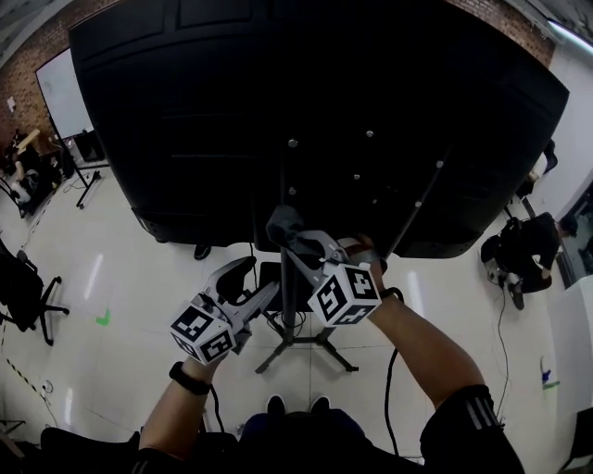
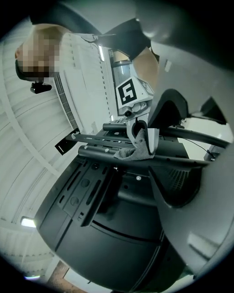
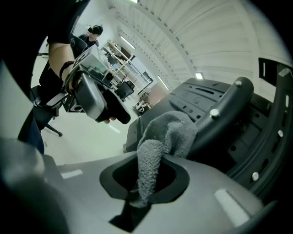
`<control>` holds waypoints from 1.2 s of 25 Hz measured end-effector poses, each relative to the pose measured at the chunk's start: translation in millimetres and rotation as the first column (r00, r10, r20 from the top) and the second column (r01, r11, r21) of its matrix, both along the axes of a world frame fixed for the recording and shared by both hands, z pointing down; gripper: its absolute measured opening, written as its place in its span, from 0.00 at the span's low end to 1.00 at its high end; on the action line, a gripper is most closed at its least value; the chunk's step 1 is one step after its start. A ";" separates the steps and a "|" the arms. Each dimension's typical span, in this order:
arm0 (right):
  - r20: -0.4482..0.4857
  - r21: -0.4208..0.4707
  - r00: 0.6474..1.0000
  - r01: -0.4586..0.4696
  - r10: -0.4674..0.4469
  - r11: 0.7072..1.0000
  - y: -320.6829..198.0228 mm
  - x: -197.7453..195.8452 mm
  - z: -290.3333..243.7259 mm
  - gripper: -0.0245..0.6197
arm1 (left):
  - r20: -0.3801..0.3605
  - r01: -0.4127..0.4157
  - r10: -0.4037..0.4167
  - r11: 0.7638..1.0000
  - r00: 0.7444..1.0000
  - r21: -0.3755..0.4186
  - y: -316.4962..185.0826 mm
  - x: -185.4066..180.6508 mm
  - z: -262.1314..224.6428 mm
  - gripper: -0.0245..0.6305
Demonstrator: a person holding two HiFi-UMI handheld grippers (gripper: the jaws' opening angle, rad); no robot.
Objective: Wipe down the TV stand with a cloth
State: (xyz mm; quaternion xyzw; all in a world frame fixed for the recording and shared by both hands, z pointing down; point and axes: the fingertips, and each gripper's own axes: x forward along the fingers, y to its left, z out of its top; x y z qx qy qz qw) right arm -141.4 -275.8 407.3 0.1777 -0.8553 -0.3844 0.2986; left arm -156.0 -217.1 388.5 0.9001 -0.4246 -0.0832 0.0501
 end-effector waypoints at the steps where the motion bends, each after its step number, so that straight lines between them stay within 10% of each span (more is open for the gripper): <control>1: -0.006 -0.004 1.000 -0.008 0.008 1.000 -0.9 -2.1 6.6 0.11 | -0.002 -0.012 0.012 1.000 1.000 -0.005 -1.8 -2.3 4.1 0.47; 30: -0.144 -0.226 0.987 -0.108 0.077 0.968 0.7 3.1 209.6 0.11 | -0.018 -0.114 0.113 0.967 0.993 -0.230 -23.8 8.7 197.0 0.50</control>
